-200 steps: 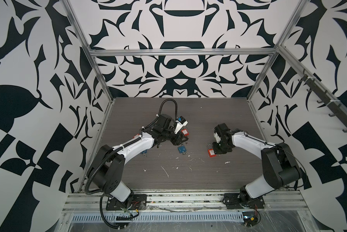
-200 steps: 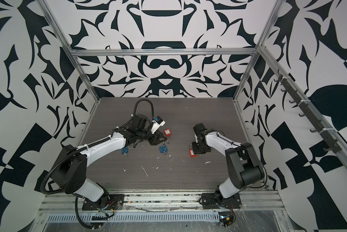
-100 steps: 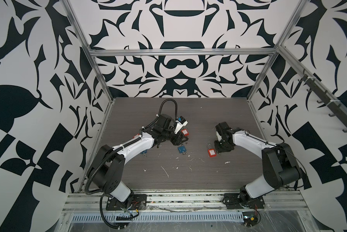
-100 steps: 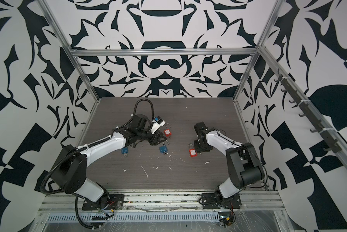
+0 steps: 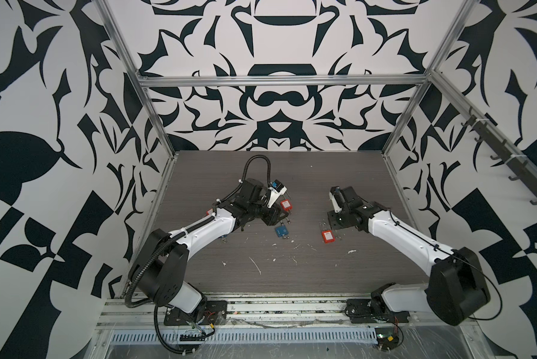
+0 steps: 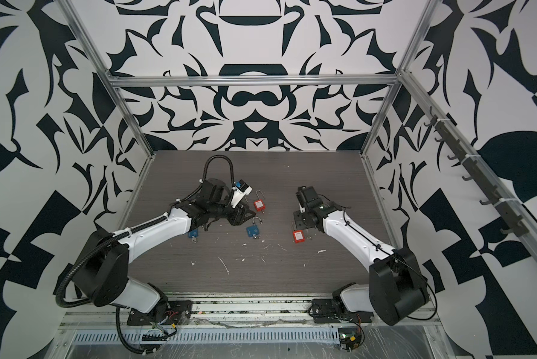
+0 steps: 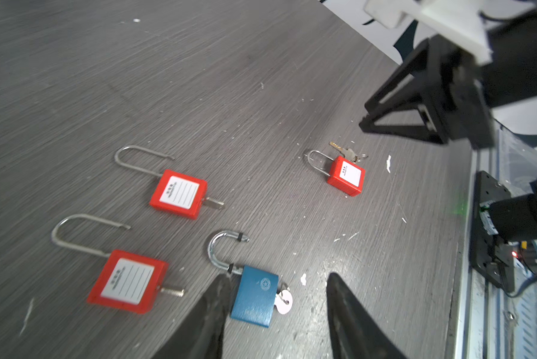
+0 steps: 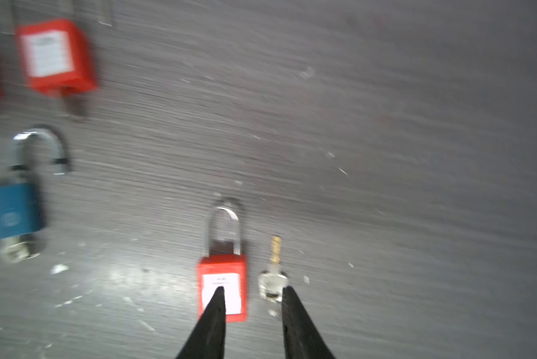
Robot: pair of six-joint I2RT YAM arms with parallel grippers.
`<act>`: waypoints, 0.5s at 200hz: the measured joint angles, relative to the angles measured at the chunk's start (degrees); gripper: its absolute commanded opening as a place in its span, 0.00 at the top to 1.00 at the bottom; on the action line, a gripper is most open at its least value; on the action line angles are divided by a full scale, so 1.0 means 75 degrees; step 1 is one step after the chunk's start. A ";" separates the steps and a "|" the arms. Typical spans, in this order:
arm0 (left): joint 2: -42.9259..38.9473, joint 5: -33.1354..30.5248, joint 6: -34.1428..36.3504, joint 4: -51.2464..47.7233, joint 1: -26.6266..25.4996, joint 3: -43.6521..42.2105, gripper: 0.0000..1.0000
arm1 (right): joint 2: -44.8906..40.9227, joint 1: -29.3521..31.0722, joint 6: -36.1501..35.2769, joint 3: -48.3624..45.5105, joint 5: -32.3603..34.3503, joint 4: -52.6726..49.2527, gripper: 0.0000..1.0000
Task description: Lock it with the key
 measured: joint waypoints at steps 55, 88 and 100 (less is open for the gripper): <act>-0.1011 -0.0804 -0.0662 0.0256 0.0344 -0.0764 0.46 | 0.1600 0.1137 0.0423 0.0624 -0.0047 0.0863 0.50; -0.1705 -0.1032 -0.1137 0.0321 0.0831 -0.1230 0.46 | 0.2850 0.1271 0.0382 0.1679 -0.0347 0.1116 0.41; -0.1862 -0.1037 -0.1271 0.0291 0.1055 -0.1253 0.45 | 0.3276 0.1288 0.0353 0.2113 -0.0440 0.1174 0.41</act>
